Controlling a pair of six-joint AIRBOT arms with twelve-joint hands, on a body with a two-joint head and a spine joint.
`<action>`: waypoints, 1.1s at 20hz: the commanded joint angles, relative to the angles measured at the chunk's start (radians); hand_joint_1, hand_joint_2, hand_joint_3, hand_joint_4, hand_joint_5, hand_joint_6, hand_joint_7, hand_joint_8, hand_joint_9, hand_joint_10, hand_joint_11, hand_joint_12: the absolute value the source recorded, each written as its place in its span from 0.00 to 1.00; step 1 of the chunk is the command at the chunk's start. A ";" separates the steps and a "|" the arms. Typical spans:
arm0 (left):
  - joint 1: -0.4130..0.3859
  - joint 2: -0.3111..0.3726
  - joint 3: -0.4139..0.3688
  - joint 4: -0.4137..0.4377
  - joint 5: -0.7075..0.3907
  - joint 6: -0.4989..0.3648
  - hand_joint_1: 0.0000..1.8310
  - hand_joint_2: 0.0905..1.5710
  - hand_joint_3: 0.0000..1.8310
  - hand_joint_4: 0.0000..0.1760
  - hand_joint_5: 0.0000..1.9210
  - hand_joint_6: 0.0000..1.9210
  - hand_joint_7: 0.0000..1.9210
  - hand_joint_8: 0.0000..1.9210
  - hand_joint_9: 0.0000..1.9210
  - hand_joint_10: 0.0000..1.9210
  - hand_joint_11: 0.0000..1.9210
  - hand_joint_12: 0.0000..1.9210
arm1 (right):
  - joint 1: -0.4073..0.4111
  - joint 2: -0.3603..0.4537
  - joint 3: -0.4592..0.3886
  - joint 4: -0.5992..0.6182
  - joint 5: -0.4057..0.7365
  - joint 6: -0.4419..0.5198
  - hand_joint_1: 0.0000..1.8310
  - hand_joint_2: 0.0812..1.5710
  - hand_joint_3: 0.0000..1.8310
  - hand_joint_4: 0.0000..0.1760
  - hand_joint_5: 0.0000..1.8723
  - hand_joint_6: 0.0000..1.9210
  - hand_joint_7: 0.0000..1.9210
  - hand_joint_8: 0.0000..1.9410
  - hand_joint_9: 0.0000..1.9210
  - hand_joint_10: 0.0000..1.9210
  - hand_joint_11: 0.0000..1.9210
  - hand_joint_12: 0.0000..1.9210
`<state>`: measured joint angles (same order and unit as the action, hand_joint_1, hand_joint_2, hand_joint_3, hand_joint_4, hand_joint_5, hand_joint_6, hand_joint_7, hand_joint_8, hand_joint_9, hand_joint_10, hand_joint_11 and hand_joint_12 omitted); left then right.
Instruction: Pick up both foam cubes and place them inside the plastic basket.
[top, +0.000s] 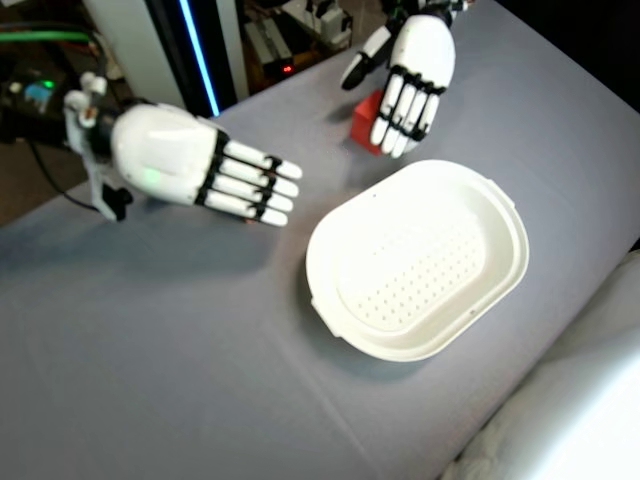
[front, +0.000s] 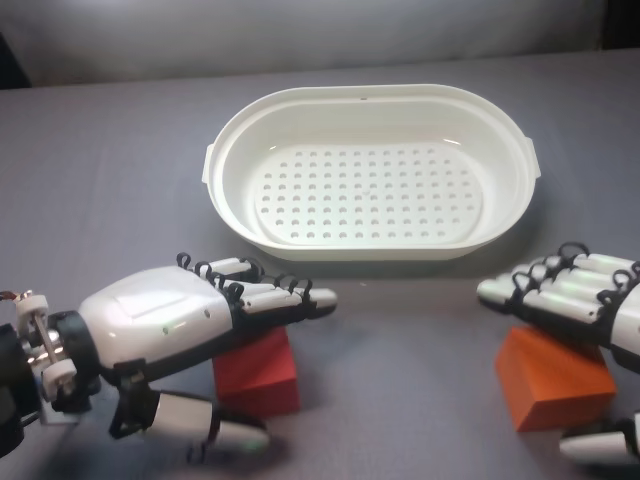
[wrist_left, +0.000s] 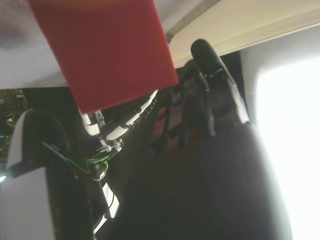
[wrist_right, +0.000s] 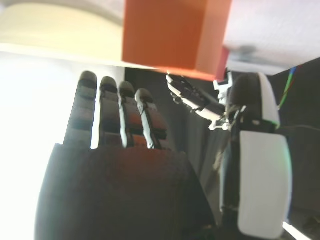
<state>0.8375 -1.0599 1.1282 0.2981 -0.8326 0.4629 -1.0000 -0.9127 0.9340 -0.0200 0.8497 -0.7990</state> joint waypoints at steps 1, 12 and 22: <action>-0.010 -0.005 0.006 -0.004 -0.088 -0.005 0.78 0.75 0.00 0.00 0.34 0.07 0.35 0.68 0.39 0.71 0.34 0.84 | 0.012 -0.001 0.007 0.002 0.089 0.005 0.64 0.78 0.00 0.00 0.35 0.55 0.46 0.51 0.39 0.39 0.23 0.76; -0.147 0.033 0.031 -0.067 -0.191 0.102 0.73 0.81 0.00 0.00 0.28 0.69 0.34 0.80 0.39 0.88 0.38 0.88 | 0.167 0.047 0.026 0.022 0.220 -0.069 0.73 0.78 0.00 0.00 0.32 0.74 0.40 0.68 0.39 0.80 0.27 0.83; -0.376 -0.134 0.265 -0.133 0.104 0.159 0.68 0.76 0.00 0.00 0.37 0.59 0.44 0.75 0.47 0.80 0.44 0.94 | 0.463 -0.184 0.301 0.062 -0.054 -0.077 0.65 0.82 0.00 0.00 0.28 0.77 0.39 0.78 0.36 0.75 0.34 0.89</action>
<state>0.4744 -1.1992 1.3964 0.1799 -0.6338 0.6212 -0.5468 -1.1038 1.2400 0.0418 0.6949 -0.8772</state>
